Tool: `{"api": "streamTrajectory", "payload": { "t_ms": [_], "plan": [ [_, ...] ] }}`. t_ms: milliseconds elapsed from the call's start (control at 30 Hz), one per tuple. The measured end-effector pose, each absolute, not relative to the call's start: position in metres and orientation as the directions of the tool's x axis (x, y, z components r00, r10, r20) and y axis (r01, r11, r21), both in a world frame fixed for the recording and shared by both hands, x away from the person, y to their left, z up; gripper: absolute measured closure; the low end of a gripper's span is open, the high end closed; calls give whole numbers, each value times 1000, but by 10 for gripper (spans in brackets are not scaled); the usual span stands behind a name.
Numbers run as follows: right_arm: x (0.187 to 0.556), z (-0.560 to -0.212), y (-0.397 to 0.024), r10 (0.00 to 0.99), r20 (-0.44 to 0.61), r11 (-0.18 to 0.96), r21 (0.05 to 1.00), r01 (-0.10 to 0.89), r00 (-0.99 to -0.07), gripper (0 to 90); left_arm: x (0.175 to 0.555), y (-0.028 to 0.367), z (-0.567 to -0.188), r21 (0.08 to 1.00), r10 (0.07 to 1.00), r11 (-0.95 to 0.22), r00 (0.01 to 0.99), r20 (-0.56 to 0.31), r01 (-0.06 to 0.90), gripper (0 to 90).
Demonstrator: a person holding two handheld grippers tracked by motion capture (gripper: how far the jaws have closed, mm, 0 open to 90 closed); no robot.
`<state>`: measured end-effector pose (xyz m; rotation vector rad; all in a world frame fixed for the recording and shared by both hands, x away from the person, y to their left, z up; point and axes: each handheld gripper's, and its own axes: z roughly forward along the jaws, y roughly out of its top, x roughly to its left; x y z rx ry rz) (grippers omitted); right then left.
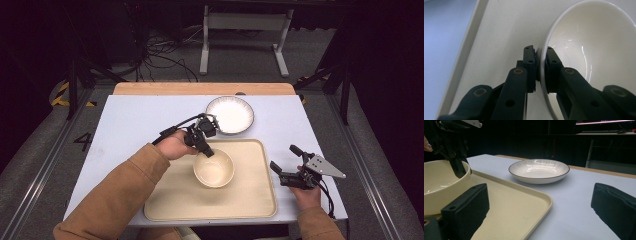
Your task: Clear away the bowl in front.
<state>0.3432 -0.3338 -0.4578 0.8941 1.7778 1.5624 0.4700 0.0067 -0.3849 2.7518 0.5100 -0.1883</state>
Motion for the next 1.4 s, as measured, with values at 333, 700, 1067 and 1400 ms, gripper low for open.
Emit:
{"api": "streamTrajectory", "payload": {
  "t_ms": [333, 700, 1067, 1400],
  "plan": [
    [343, -458, -334, 806, -8, 80, 992, 96, -592, 23, 473, 9, -390, 277, 350, -880, 921, -172, 386, 793],
    [343, -458, -334, 806, -8, 80, 992, 96, -592, 23, 469, 23, -373, 417, 304, -826, 923, -235, 379, 474],
    [343, -458, -334, 803, -12, 82, 993, 90, -596, 23, 447, 46, -352, 602, 302, -729, 942, -143, 325, 278],
    [343, -458, -334, 800, -10, 80, 993, 89, -601, 21, 421, 75, -338, 715, 346, -634, 935, -79, 295, 180]
  ]
}}
